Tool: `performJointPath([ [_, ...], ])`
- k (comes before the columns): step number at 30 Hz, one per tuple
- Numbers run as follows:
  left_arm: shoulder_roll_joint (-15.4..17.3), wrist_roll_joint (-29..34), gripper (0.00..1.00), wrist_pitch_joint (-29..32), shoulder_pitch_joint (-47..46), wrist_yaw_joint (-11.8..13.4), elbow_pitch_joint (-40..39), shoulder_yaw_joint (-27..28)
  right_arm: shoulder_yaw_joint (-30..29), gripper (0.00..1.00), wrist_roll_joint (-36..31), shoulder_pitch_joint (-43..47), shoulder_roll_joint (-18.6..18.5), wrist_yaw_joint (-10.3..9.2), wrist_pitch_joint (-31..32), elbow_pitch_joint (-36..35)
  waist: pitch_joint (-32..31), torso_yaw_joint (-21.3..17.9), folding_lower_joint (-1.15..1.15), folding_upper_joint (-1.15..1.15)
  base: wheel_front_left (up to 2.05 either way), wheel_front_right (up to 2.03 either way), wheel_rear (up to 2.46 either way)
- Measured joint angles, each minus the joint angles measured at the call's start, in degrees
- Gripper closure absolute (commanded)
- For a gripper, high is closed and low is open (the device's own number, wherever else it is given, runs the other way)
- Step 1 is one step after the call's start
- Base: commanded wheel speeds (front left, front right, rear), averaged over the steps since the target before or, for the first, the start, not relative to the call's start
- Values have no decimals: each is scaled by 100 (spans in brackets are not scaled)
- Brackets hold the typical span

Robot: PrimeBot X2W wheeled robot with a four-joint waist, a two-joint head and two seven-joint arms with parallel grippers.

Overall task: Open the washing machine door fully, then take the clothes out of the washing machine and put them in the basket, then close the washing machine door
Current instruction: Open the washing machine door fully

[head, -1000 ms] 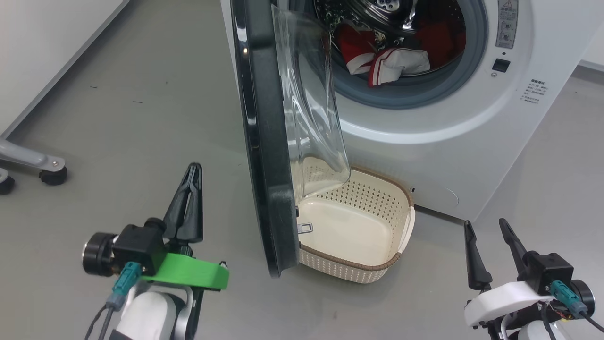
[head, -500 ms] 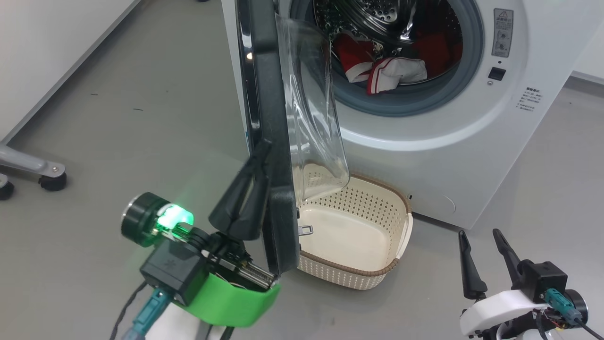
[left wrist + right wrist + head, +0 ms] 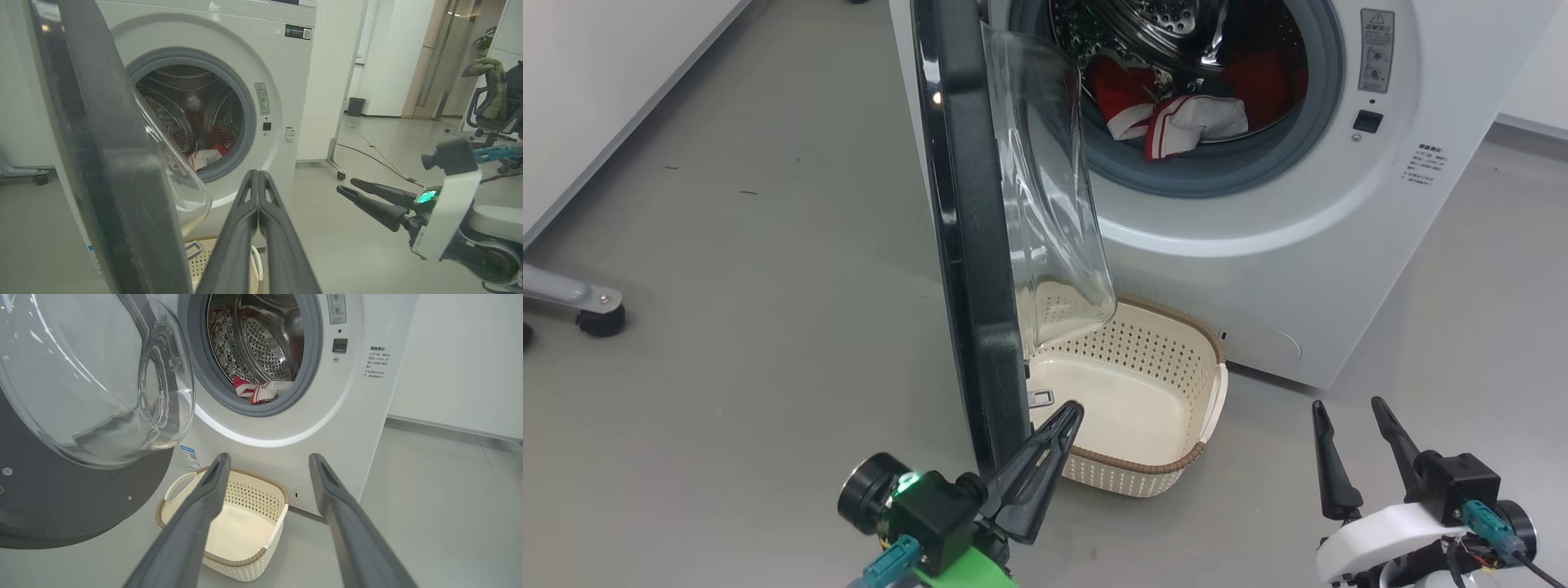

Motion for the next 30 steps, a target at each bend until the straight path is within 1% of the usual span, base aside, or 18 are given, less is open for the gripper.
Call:
performJointPath([
  [8,23,-242,100,344,119,30,578,108,-67,0,-52,-1,31,51,0,3,68,-75,0,0,0,0,0],
  [12,22,-296,100,354,115,64,757,250,-86,0,-85,-7,38,81,0,11,103,-106,0,0,0,0,0],
  [22,-5,-360,100,281,-60,107,1055,345,-114,0,-127,-32,76,171,0,71,192,-234,0,0,0,0,0],
  [28,-44,-452,100,192,-220,107,1241,347,-205,0,-127,-40,86,171,0,86,220,-307,0,0,0,0,0],
  [30,-46,-464,100,159,-243,145,1295,385,-219,0,-127,-40,90,171,0,86,227,-323,0,0,0,0,0],
])
